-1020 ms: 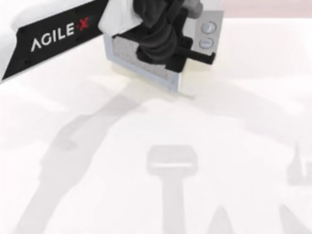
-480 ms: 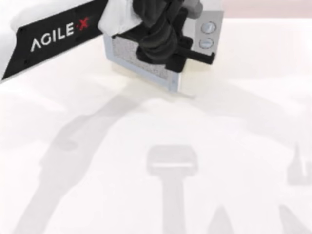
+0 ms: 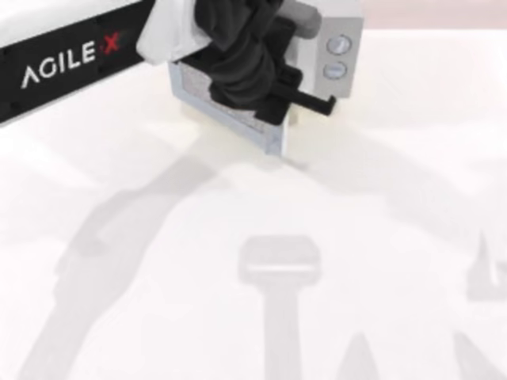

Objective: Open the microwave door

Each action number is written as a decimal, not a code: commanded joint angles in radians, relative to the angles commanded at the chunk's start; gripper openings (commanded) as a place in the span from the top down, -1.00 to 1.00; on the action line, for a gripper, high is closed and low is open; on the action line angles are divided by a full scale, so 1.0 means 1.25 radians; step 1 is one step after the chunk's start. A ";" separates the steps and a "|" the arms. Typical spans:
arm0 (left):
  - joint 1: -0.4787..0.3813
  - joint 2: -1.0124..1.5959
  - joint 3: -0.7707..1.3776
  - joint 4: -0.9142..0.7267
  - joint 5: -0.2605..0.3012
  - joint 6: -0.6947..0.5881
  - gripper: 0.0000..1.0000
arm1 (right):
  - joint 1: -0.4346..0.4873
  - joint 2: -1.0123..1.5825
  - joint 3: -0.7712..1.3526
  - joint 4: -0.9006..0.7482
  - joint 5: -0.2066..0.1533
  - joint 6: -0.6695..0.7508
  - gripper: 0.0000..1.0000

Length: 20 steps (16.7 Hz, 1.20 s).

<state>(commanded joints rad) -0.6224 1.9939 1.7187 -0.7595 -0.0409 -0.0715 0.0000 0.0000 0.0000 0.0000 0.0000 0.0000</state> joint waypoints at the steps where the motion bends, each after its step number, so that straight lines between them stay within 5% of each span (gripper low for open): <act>1: 0.004 -0.008 -0.013 0.004 0.007 0.014 1.00 | 0.000 0.000 0.000 0.000 0.000 0.000 -1.00; 20: 0.007 -0.014 -0.025 0.007 0.013 0.025 1.00 | 0.000 0.000 0.000 0.000 0.000 0.000 -1.00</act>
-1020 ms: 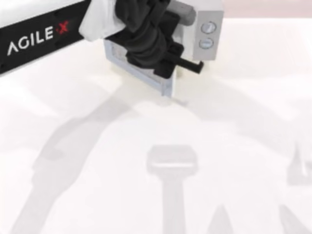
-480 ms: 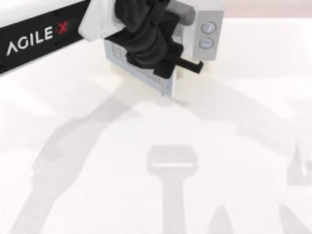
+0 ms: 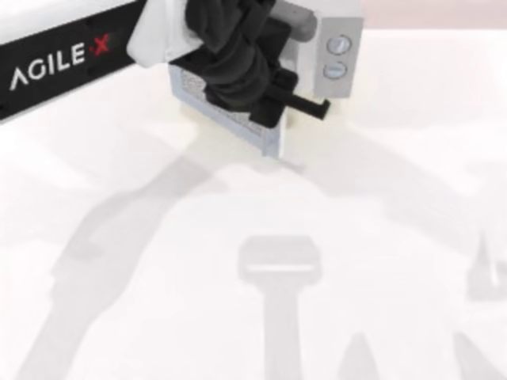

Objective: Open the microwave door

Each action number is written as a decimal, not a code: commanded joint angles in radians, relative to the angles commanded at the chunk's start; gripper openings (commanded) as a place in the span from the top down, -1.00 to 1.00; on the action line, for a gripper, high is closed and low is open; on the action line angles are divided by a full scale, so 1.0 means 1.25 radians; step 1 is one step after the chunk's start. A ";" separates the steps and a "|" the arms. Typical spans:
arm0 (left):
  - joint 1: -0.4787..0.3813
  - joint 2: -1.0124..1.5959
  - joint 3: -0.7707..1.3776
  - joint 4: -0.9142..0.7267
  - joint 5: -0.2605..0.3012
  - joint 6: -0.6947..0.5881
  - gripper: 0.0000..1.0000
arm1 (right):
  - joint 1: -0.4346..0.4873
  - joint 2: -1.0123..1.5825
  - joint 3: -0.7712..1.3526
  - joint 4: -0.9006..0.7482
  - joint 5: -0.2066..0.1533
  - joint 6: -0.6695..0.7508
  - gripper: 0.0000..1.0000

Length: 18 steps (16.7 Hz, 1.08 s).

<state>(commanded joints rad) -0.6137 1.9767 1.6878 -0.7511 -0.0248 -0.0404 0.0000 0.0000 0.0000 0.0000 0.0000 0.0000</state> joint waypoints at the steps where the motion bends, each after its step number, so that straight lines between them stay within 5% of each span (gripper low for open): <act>1: 0.000 0.000 0.000 0.000 0.000 0.000 1.00 | 0.000 0.000 0.000 0.000 0.000 0.000 -1.00; 18: 0.032 -0.057 -0.079 0.020 0.061 0.105 1.00 | 0.000 0.000 0.000 0.000 0.000 0.000 -1.00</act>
